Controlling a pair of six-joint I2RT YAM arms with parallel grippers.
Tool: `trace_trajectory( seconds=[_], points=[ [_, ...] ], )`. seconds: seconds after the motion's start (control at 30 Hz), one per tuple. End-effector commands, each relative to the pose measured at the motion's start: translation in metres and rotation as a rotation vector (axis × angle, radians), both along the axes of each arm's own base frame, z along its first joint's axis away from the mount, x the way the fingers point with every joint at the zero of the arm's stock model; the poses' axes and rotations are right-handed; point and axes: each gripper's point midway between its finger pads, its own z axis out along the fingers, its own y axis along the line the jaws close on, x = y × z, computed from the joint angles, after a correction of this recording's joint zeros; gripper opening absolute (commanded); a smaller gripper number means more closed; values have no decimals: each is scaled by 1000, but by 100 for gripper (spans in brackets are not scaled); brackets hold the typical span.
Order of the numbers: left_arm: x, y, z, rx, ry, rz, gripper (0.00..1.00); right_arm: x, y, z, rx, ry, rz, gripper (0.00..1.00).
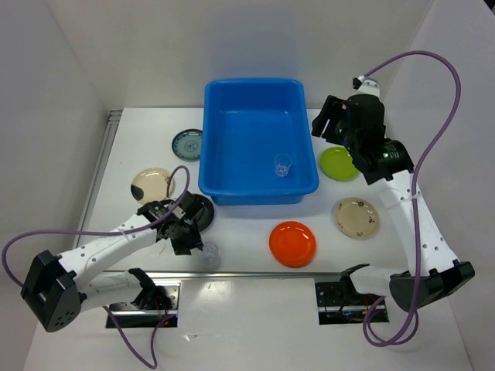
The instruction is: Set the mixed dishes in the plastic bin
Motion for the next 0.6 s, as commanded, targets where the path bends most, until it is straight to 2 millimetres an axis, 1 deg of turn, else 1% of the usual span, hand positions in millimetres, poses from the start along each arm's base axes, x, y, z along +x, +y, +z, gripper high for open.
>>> trace_trajectory(
  seconds=[0.0,0.03,0.07,0.13,0.17,0.27,0.33,0.37,0.47,0.5,0.53,0.57],
  points=[
    [-6,-2,-10,31,24,-8,44,-8,-12,5,-32,-21,-22,70],
    [-8,-3,-15,39,36,-8,40,-8,-12,5,-32,-21,-22,70],
    [-9,-4,-15,40,36,-18,35,-10,-14,8,-32,-31,-31,70],
    [-11,-5,-17,47,44,-30,22,-10,-15,8,-41,-31,-28,70],
    [-11,-5,-17,47,44,-30,10,-10,-15,8,-41,-31,-28,70],
    [-10,-6,-13,32,27,-30,0,-10,-15,4,-43,-23,-28,70],
    [-10,-9,-8,5,10,-32,0,-10,-15,4,-43,-23,-28,70],
    [-7,-11,3,-6,-10,-53,0,-10,-15,4,-43,-23,-28,70],
    [-3,-30,37,-101,-51,-151,0,-9,-14,6,-41,-31,-28,70],
    [4,-48,71,-184,-94,-189,0,-8,-12,9,-34,-41,-18,70],
    [9,-58,88,-225,-120,-220,0,-6,-11,6,-36,-32,-18,70],
    [13,-67,109,-272,-156,-248,0,-4,-11,8,-34,-41,-18,70]
  ],
)
